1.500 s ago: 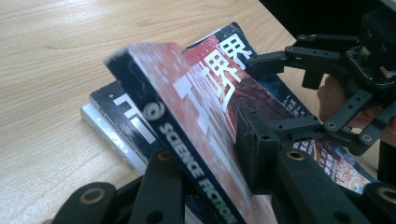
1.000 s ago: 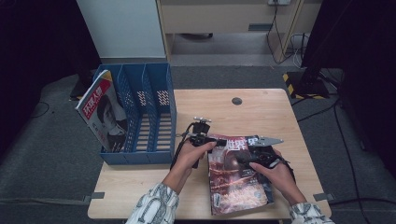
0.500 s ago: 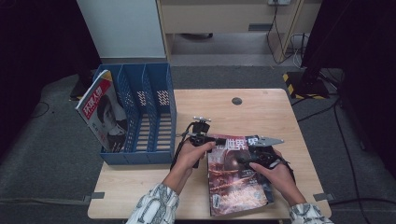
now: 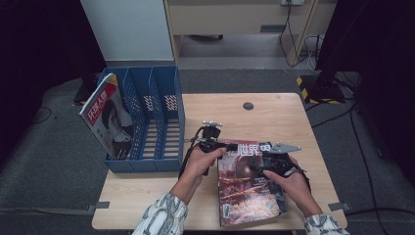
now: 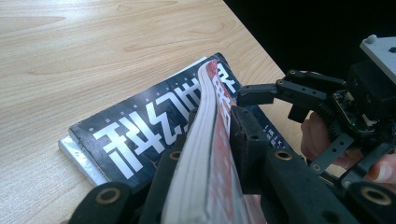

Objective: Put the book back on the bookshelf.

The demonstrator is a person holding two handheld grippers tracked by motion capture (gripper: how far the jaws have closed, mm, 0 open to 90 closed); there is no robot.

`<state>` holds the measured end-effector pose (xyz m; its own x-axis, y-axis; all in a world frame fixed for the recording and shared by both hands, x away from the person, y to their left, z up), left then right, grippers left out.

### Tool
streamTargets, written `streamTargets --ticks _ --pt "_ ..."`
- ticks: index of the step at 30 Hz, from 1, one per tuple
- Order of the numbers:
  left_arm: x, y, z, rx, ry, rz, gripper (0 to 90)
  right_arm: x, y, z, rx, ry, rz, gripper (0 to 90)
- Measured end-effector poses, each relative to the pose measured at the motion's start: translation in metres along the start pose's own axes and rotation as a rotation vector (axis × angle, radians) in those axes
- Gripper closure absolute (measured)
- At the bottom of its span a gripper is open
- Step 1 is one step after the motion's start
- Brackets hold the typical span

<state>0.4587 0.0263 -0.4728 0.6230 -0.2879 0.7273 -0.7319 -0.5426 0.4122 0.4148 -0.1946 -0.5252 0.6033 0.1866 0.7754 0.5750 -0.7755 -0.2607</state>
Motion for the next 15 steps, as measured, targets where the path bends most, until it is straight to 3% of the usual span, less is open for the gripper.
streamTargets --ticks 9,15 --pt "0.002 0.002 -0.002 -0.001 0.000 0.011 78.3 0.000 0.007 -0.009 -0.021 0.009 -0.021 26.2" --pt "0.003 0.004 -0.003 -0.003 -0.004 0.017 78.3 0.000 0.020 -0.018 -0.081 0.013 -0.024 31.3"
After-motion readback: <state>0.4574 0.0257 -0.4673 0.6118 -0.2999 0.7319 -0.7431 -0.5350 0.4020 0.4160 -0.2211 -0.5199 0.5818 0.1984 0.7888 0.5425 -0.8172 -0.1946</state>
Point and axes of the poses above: each handheld gripper's, and its own axes: z roughly forward along the jaws, x roughly out of its top, y roughly to its right, the point moved 3 cm from there along z, roughly forward along the jaws, and after that the axes turned 9 degrees about z, right-handed, at the moved point
